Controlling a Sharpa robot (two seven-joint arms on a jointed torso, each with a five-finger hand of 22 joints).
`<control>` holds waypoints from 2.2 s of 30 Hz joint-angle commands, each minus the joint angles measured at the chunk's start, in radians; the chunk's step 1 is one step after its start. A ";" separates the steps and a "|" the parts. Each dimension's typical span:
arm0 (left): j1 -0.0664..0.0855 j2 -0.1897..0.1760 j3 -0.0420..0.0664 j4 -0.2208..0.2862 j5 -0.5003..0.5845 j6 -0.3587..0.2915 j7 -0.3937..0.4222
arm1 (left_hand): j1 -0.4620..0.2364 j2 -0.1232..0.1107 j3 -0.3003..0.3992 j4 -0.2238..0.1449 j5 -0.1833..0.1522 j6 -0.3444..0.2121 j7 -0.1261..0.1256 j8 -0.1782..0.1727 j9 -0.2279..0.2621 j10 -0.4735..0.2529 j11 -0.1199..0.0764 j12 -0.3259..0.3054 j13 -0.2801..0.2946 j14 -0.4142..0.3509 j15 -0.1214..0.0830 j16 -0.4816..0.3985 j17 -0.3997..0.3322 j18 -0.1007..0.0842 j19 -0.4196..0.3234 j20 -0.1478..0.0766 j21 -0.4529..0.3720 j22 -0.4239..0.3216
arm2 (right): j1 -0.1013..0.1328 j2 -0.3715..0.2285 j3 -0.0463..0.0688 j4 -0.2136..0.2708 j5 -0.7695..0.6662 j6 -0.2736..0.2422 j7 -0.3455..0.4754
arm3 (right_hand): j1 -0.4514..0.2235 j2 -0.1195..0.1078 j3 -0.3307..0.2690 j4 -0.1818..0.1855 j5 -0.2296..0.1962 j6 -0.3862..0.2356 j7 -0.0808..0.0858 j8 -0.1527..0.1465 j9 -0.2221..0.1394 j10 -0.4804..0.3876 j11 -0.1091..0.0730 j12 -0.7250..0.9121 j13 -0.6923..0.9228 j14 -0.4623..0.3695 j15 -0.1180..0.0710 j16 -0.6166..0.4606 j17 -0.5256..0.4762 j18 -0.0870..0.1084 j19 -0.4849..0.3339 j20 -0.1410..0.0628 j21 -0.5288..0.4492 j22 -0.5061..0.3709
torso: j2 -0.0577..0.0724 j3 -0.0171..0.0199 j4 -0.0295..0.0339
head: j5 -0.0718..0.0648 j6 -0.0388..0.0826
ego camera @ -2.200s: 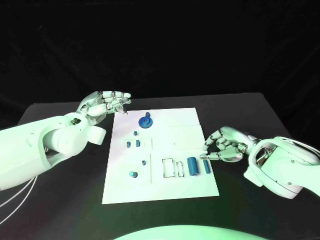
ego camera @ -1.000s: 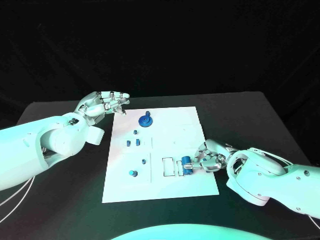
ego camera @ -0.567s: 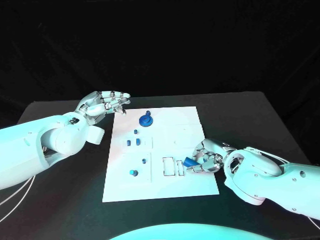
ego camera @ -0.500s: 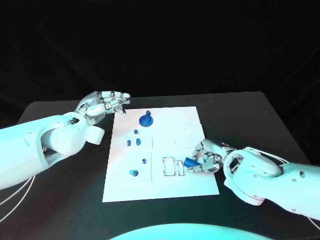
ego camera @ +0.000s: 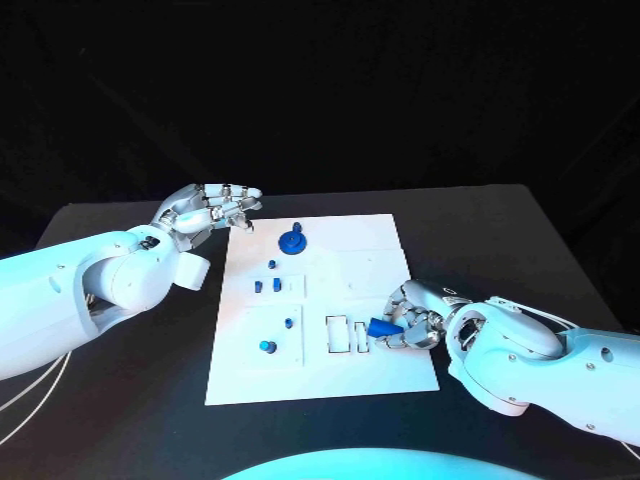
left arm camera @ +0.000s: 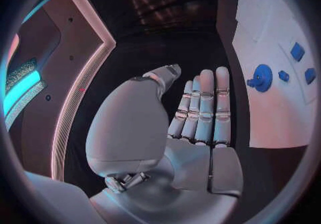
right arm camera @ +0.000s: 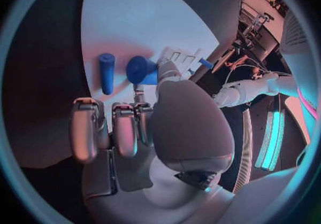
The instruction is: Assemble the parts on the task board
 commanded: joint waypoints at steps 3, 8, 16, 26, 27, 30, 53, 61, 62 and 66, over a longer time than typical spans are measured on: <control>0.000 0.002 0.001 0.001 -0.004 0.017 0.003 | -0.004 0.005 -0.005 0.003 -0.003 -0.006 0.000 0.000 0.001 -0.006 0.001 0.007 -0.001 0.000 0.004 -0.006 0.001 0.014 0.004 0.004 -0.005 -0.002 | -0.002 -0.010 -0.008 0.019 0.039 -0.038 0.012 | -0.009 0.019 0.024 0.001 0.010 0.028 -0.011 0.009 0.002 0.064 -0.012 -0.005 0.203 0.085 -0.008 0.004 0.166 -0.013 0.080 -0.010 0.015 0.233 | 0.000 -0.0004 -0.0011 | 0.002 0.000; 0.000 0.004 0.001 0.000 -0.004 0.018 0.002 | -0.004 0.005 -0.005 0.003 -0.003 -0.006 0.000 0.000 0.001 -0.006 0.001 0.007 -0.001 0.000 0.004 -0.006 0.001 0.014 0.004 0.004 -0.005 -0.002 | 0.027 -0.017 -0.005 0.049 0.097 -0.100 0.056 | -0.049 0.031 0.043 0.002 0.002 0.042 -0.017 0.011 -0.001 0.069 -0.017 0.002 0.210 0.085 -0.013 0.005 0.169 -0.015 0.082 -0.014 0.027 0.236 | -0.001 -0.0002 -0.0001 | 0.002 0.001; 0.000 0.008 0.001 -0.002 -0.004 0.021 0.002 | -0.004 0.005 -0.006 0.003 -0.004 -0.006 0.000 0.001 0.001 -0.006 0.001 0.007 -0.001 -0.001 0.004 -0.006 0.001 0.014 0.004 0.004 -0.005 -0.002 | 0.059 -0.005 -0.004 0.075 0.182 -0.101 0.090 | -0.127 0.060 0.071 0.003 0.004 0.058 -0.025 0.019 -0.002 0.077 -0.024 0.012 0.221 0.086 -0.019 0.005 0.171 -0.015 0.083 -0.019 0.030 0.237 | 0.000 -0.0006 0.0001 | 0.003 0.002; 0.000 0.009 0.001 0.001 -0.004 0.021 0.003 | -0.005 0.005 -0.007 0.005 -0.004 -0.007 0.001 0.000 0.001 -0.007 0.002 0.008 -0.001 -0.001 0.005 -0.006 0.001 0.014 0.005 0.004 -0.007 -0.003 | 0.058 0.043 -0.004 0.051 0.216 -0.014 0.070 | -0.189 0.075 0.086 0.003 -0.001 0.058 -0.025 0.025 0.000 0.077 -0.024 0.011 0.222 0.085 -0.020 0.003 0.167 -0.014 0.081 -0.021 0.024 0.235 | 0.001 -0.0006 -0.0019 | 0.007 0.000; 0.000 0.009 0.001 0.002 -0.004 0.021 0.003 | -0.005 0.005 -0.007 0.005 -0.004 -0.007 0.001 0.000 0.001 -0.007 0.002 0.008 -0.001 -0.001 0.005 -0.006 0.001 0.014 0.005 0.004 -0.007 -0.003 | 0.057 0.049 -0.004 0.048 0.217 -0.004 0.063 | -0.195 0.075 0.086 0.003 -0.001 0.058 -0.025 0.026 0.000 0.077 -0.024 0.011 0.221 0.085 -0.020 0.002 0.165 -0.014 0.081 -0.021 0.023 0.235 | 0.001 -0.0004 -0.0021 | 0.008 0.000; 0.000 0.009 0.001 0.002 -0.004 0.021 0.004 | -0.005 0.005 -0.007 0.005 -0.004 -0.007 0.001 0.000 0.001 -0.007 0.002 0.008 -0.001 -0.002 0.005 -0.006 0.001 0.014 0.005 0.004 -0.007 -0.003 | 0.056 0.065 -0.004 0.037 0.216 0.025 0.039 | -0.233 0.072 0.082 0.003 0.037 0.059 -0.026 0.032 0.002 0.072 -0.026 0.001 0.214 0.084 -0.019 0.001 0.162 -0.013 0.081 -0.022 0.021 0.234 | 0.001 -0.0003 -0.0021 | 0.009 0.001; 0.000 0.007 0.001 0.005 -0.008 0.017 0.006 | -0.005 0.006 -0.010 0.009 -0.003 -0.017 0.000 -0.004 0.000 -0.014 0.002 0.006 -0.002 -0.004 0.005 -0.007 0.002 0.014 0.006 0.005 -0.012 -0.007 | 0.039 0.125 -0.005 -0.023 0.154 0.053 -0.010 | -0.269 0.059 0.064 0.001 0.002 0.059 -0.029 0.044 0.009 0.074 -0.028 0.001 0.216 0.087 -0.023 0.004 0.173 -0.018 0.085 -0.024 0.045 0.240 | 0.001 0.0003 -0.0002 | 0.017 -0.006; 0.000 0.006 0.001 0.005 -0.008 0.016 0.006 | -0.005 0.006 -0.010 0.010 -0.004 -0.018 0.000 -0.005 0.000 -0.015 0.002 0.006 -0.002 -0.005 0.006 -0.008 0.001 0.014 0.006 0.005 -0.013 -0.008 | 0.034 0.134 -0.005 -0.025 0.149 0.039 -0.007 | -0.307 0.070 0.049 0.003 -0.028 0.059 -0.030 0.052 0.013 0.075 -0.029 0.002 0.217 0.087 -0.023 0.004 0.174 -0.018 0.085 -0.024 0.046 0.240 | 0.001 0.0002 -0.0009 | 0.019 -0.005; 0.000 0.005 0.001 0.005 -0.008 0.016 0.006 | -0.005 0.006 -0.010 0.010 -0.004 -0.018 0.000 -0.005 0.000 -0.015 0.002 0.006 -0.002 -0.005 0.006 -0.008 0.001 0.014 0.006 0.005 -0.013 -0.008 | 0.034 0.134 -0.005 -0.025 0.149 0.038 -0.008 | -0.314 0.073 0.046 0.004 -0.034 0.058 -0.030 0.053 0.014 0.075 -0.029 0.002 0.218 0.087 -0.023 0.004 0.175 -0.018 0.086 -0.024 0.047 0.240 | 0.001 0.0002 -0.0009 | 0.019 -0.005; 0.000 0.005 0.001 0.005 -0.008 0.016 0.005 | -0.005 0.006 -0.010 0.010 -0.004 -0.018 0.000 -0.005 0.000 -0.015 0.002 0.006 -0.002 -0.005 0.006 -0.008 0.001 0.014 0.006 0.005 -0.013 -0.008 | 0.033 0.134 -0.005 -0.026 0.146 0.045 -0.009 | -0.379 0.101 0.023 0.005 -0.051 0.056 -0.031 0.062 0.018 0.075 -0.029 0.000 0.217 0.087 -0.024 0.004 0.175 -0.018 0.085 -0.024 0.046 0.240 | 0.000 -0.0003 -0.0018 | 0.021 -0.005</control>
